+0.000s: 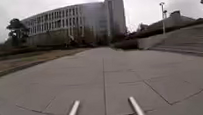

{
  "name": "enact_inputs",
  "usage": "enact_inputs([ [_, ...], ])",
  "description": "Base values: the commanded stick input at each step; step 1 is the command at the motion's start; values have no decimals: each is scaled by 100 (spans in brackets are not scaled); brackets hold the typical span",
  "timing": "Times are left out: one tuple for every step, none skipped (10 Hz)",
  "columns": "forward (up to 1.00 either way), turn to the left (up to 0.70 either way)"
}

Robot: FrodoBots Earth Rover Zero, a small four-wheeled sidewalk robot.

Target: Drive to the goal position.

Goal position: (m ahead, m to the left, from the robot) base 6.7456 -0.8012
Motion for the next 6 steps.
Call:
enact_inputs([
  [100,-27],
  [100,-26],
  [100,-8],
  [100,0],
  [100,0],
  [100,-2],
])
